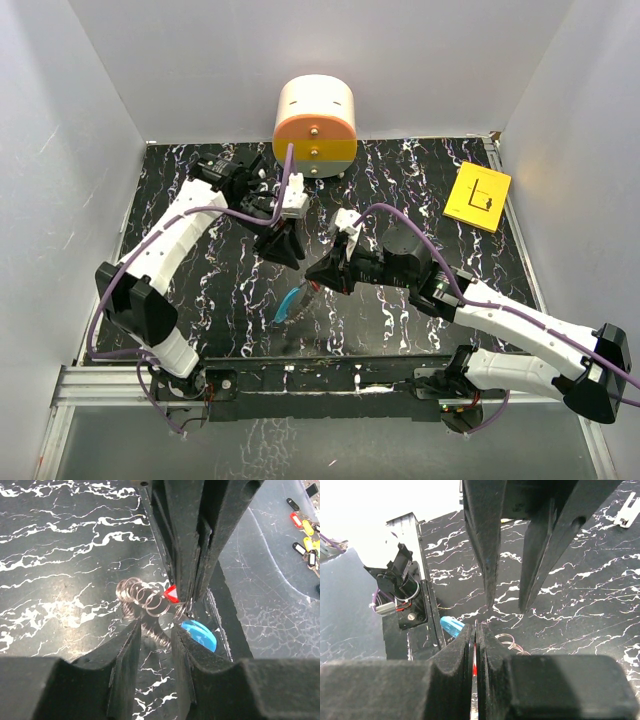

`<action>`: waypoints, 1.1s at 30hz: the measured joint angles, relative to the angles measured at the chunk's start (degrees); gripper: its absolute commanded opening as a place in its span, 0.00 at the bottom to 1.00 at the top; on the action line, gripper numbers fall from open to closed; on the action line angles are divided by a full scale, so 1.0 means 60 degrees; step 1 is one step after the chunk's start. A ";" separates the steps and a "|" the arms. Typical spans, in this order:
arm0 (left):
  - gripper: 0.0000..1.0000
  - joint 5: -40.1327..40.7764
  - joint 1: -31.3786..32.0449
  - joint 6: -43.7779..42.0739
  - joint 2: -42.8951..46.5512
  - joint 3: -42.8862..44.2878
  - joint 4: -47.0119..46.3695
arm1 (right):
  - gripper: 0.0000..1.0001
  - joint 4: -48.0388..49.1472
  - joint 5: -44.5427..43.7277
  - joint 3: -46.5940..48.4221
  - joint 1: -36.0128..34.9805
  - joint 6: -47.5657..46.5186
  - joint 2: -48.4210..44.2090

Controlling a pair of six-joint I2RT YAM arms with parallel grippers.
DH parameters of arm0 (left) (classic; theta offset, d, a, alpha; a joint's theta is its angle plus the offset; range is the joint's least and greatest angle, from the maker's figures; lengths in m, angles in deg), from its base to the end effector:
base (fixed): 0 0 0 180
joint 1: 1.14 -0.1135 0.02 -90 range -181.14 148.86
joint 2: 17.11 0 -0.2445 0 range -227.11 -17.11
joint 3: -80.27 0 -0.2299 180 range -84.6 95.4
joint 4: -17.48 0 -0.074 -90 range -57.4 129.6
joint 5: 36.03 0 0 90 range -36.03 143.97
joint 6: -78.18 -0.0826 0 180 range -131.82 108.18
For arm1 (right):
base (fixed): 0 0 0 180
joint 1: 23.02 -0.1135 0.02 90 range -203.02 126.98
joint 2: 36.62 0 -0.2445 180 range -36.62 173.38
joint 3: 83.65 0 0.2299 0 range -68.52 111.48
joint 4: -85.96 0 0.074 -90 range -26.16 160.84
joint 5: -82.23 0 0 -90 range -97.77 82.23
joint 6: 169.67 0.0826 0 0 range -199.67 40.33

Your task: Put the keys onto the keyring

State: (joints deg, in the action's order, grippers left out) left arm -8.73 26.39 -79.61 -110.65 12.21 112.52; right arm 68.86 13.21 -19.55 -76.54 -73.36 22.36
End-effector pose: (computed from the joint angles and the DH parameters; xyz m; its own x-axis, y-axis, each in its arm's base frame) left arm 0.2136 -0.1941 0.3212 0.0387 0.4587 -0.8878 0.9477 -0.2985 -0.1129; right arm 0.1372 0.2353 0.3122 -0.2281 -0.1358 -0.9641 -0.9396 0.2902 0.1814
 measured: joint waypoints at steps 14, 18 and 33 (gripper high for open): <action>0.29 0.0160 0.0889 -0.0317 0.0000 -0.0204 -0.0058 | 0.08 -0.0015 0.0069 0.0026 -0.0018 0.0044 0.0000; 0.29 0.0412 0.0922 -0.0317 0.0000 -0.0215 -0.0058 | 0.08 -0.0076 0.0055 0.0073 -0.0018 0.0044 0.0000; 0.29 0.0729 0.1078 -0.0350 0.0000 -0.0204 -0.0025 | 0.08 -0.0149 -0.0076 0.0095 -0.0007 0.0040 0.0000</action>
State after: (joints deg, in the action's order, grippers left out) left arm -4.36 32.86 -81.71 -110.65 10.99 112.37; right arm 67.96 12.75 -18.98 -76.58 -73.12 22.36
